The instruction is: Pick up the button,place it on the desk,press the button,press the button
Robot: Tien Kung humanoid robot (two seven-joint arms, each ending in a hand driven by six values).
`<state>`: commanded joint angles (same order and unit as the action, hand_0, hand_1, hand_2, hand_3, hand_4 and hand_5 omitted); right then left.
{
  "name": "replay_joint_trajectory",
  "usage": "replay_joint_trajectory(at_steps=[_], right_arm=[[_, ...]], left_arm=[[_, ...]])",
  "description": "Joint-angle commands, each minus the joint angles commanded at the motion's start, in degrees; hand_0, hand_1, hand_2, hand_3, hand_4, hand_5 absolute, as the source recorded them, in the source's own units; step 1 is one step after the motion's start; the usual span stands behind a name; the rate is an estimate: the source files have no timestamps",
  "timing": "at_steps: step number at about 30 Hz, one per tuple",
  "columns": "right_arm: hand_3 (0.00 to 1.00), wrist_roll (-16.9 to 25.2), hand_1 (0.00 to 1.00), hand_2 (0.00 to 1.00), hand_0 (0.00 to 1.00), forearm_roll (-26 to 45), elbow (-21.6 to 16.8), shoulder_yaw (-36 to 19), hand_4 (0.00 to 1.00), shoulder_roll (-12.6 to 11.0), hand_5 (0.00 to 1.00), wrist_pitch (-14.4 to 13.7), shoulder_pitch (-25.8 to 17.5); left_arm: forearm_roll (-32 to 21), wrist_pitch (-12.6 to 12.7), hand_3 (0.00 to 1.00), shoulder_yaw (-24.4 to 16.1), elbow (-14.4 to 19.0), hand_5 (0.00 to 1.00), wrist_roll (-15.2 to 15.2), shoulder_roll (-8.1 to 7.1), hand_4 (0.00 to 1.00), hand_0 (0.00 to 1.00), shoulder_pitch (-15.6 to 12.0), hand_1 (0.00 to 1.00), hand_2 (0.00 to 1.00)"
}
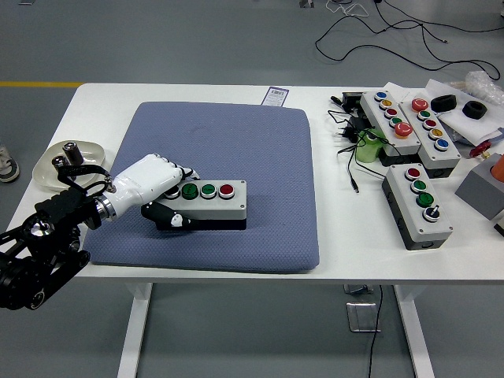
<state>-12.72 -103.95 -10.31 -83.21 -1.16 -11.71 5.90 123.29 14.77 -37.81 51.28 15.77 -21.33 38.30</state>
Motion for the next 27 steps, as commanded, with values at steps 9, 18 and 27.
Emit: replay_joint_trajectory(at_steps=[9, 18, 27], right_arm=[[0.624, -0.1, 0.658, 0.674, 0.673, -0.8, 0.0, -0.7, 0.31, 0.1, 0.173, 0.1, -0.1], [0.624, 0.0, 0.658, 0.674, 0.673, -0.6, 0.0, -0.6, 0.31, 0.1, 0.173, 0.1, -0.1], [0.624, 0.1, 0.658, 0.674, 0.673, -0.8, 0.0, -0.9, 0.31, 0.1, 0.173, 0.1, -0.1]], left_arm=[[4.9, -0.4, 0.891, -2.0, 2.7, 0.598, -4.4, 0.19, 0.963, 0.391, -1.4, 0.597, 0.808], [3.8, -4.0, 0.988, -5.3, 8.1, 0.656, -6.4, -0.91, 0.998, 0.67, -3.5, 0.82, 0.954], [1.1, -6.3, 0.987, -11.5, 19.5, 0.662, -4.8, -2.53, 0.998, 0.842, -7.5, 0.907, 0.998]])
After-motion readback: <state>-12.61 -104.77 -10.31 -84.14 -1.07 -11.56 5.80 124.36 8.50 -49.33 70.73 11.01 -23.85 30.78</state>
